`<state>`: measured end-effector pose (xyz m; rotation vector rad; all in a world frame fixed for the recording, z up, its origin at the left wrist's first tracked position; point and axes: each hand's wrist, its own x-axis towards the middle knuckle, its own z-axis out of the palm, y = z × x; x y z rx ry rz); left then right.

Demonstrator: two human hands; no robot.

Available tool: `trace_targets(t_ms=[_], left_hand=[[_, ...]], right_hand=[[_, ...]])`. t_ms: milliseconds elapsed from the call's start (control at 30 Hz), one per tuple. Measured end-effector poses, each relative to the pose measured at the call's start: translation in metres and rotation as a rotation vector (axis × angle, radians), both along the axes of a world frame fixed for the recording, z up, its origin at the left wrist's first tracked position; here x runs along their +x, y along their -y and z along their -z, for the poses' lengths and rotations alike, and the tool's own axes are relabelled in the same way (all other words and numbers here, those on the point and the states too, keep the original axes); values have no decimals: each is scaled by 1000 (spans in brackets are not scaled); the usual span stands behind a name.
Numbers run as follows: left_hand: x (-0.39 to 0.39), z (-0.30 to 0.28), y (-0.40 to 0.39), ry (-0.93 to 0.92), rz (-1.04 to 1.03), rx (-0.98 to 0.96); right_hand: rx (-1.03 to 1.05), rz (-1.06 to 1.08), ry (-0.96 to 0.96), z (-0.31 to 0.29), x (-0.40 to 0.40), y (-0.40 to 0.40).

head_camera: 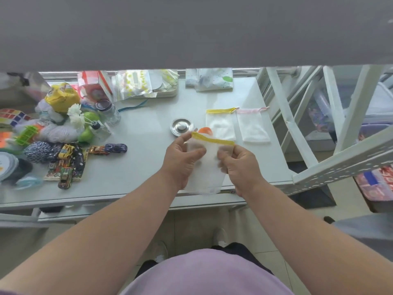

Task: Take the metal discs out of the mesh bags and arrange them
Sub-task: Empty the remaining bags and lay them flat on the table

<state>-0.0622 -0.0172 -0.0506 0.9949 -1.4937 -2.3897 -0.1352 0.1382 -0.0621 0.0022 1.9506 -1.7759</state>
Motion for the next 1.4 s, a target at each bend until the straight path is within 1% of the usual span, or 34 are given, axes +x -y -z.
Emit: trace_targets(t_ms=[100,233,433,567,667,800,833,867,900,967,1000,1033,1067,1100,1133,1200,1300,1400], left_hand=[[7,1,9,19,13,24],[15,0,20,38,42,-37],[26,9,33,98,9,-94],[32,11,34,122,-19,-121],[32,11,31,117,-22,-109],[22,10,15,95,21,-83],[17,8,9,80,37,-60],[12,7,2,66,53,-38],[6,5,-5,54,69,-23],[-8,4,-20,36,103,-11],[-15,4,-28,31,124,-3],[-22,6,-35,27,145,3],[-30,8,-42,24,165,3],[-36,10,-50,17,187,-7],[-43,12,-57,14,213,-36],[-55,18,-69,32,270,-174],[-71,30,-84,101,350,-425],[-87,38,-95,169,415,-521]], right_hand=[[63,60,-25,1,-1,3],[157,90,-46,8,-12,-2],[331,20,-63,32,-38,-6],[476,-23,-135,45,-52,-6],[570,-36,-160,40,-55,-8],[648,0,-301,25,-43,-17],[619,9,-305,21,-37,-19],[544,7,-246,18,-32,-22],[430,-10,-126,15,-27,-24],[197,-58,185,14,-21,-29],[93,-61,284,14,-21,-33],[12,-30,315,13,-22,-39],[-25,16,289,12,-26,-45],[-16,59,223,11,-31,-52],[39,85,133,9,-37,-60],[216,99,-41,7,-51,-78],[465,68,-228,12,-71,-101],[625,21,-358,20,-84,-112]])
